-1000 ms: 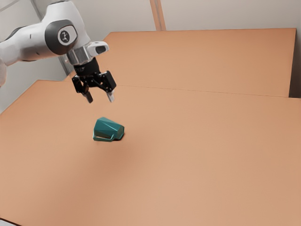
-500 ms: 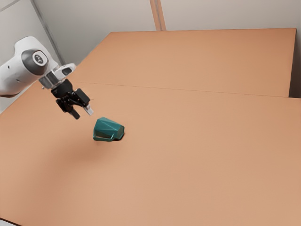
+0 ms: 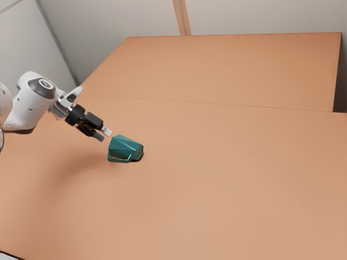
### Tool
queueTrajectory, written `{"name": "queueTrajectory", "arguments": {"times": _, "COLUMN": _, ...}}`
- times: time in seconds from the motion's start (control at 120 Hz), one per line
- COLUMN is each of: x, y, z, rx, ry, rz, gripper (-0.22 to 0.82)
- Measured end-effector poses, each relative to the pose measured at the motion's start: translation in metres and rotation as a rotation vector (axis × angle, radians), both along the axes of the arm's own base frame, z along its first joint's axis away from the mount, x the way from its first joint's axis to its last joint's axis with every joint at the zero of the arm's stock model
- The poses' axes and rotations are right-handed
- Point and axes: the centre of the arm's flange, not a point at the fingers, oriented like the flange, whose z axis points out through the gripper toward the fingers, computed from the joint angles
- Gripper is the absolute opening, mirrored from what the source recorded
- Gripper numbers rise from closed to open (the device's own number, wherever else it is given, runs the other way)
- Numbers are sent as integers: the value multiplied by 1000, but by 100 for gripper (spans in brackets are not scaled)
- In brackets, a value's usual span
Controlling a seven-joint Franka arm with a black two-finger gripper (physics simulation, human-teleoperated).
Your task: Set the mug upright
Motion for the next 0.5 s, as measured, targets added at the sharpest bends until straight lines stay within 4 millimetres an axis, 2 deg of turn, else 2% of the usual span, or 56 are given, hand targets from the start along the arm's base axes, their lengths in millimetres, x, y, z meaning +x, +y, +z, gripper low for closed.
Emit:
{"name": "queueTrajectory", "arguments": {"times": 0.175, "x": 9, "y": 9, "z": -16, "rx": -37, "ry": -52, "rz": -25, "gripper": 60}}
{"name": "queueTrajectory", "arguments": {"times": 0.5, "x": 9, "y": 2, "z": -54, "rx": -172, "ry": -75, "rz": -56, "gripper": 60}}
